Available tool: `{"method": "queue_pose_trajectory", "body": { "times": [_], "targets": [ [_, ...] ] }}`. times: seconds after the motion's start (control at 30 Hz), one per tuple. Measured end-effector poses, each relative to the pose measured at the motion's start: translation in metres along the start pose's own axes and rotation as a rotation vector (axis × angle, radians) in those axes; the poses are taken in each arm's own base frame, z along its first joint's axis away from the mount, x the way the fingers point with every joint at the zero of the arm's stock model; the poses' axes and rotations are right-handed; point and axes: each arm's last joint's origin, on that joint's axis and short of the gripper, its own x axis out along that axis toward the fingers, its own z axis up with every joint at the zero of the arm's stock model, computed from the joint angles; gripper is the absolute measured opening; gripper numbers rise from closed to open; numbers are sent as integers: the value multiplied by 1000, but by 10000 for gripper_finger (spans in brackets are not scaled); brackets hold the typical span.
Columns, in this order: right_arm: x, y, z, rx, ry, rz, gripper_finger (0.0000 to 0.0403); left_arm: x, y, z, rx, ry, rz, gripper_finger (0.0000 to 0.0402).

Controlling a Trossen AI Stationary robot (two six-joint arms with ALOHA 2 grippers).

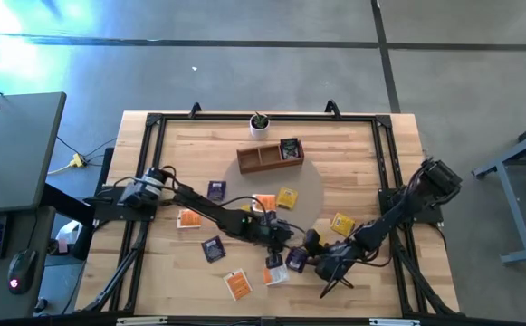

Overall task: Pick & Place Tea
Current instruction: Put the bottom purple tea bag into the right section of the wooden organizer

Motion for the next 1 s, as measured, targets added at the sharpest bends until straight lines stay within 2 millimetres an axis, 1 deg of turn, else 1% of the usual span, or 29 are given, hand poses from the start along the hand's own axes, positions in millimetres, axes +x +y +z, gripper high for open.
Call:
{"method": "queue_pose_trajectory", "body": {
  "times": [0.1, 0.23, 0.37, 0.63, 0.83, 1.0],
  "targets": [
    [1, -3, 1, 15, -3, -43, 150, 6, -1, 0, -3, -11, -38, 103],
    [3, -7, 1, 39, -27, -46, 150, 7, -3, 0, -5, -20, -81, 103],
    [5, -12, -2, 52, -8, -68, 142, 7, -3, 0, -6, -23, -88, 103],
    [8, -21, -3, 6, -36, -90, 122, 7, -3, 0, -6, -24, -92, 103],
    [8, -21, 1, 16, -91, -70, 94, 7, -3, 0, -6, -24, -92, 103],
    [8, -21, 3, 23, -109, -78, 51, 7, -3, 0, -6, -20, -99, 103]
  ]
}}
